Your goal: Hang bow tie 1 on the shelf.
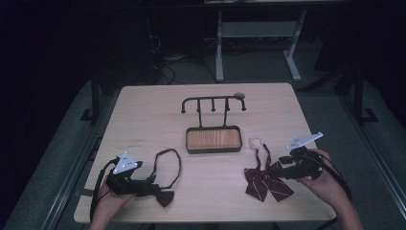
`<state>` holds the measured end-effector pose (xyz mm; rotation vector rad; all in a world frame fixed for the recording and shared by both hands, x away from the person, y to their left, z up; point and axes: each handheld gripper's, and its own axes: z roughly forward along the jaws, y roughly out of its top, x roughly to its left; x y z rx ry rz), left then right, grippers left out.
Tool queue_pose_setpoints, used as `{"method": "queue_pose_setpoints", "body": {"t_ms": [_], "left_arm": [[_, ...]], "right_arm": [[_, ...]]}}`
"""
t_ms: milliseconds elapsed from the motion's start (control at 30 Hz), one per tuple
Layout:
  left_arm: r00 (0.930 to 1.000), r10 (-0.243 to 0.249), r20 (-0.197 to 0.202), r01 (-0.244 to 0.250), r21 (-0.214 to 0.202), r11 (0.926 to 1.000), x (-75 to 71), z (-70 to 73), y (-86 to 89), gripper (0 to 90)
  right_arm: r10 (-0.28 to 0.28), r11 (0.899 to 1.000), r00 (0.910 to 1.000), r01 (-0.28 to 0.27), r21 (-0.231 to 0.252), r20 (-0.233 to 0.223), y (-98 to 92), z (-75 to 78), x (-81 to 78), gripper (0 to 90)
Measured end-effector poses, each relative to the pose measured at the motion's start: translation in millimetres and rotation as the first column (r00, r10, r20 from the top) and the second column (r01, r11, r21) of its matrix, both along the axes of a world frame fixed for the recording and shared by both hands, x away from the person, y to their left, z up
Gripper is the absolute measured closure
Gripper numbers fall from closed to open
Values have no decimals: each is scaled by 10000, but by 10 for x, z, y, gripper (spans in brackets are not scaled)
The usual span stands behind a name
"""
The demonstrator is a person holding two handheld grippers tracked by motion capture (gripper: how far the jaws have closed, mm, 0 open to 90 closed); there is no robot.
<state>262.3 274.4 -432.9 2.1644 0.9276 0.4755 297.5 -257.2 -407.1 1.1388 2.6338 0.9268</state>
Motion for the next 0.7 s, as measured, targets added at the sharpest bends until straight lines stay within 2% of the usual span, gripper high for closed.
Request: {"method": "queue_pose_setpoints", "body": {"t_ms": [200,233,433,700], "left_arm": [[9999,44,95,-44,32,10000,-18,7,5,268],[9999,123,113,-121,-92,9999,-23,9,-1,268],[9999,89,112,-89,-7,10000,-18,10,13,268],[9997,180,135,-180,-38,9998,-17,18,38,267]], "right_arm": [[-21,9999,9995,25,126,-320,65,39,96,430],[-33,10000,9993,35,54,-377,83,56,141,413],[-13,10000,9991,12,-23,-433,118,88,258,404],[-224,9996,9964,207,-215,-820,164,83,438,400]]}}
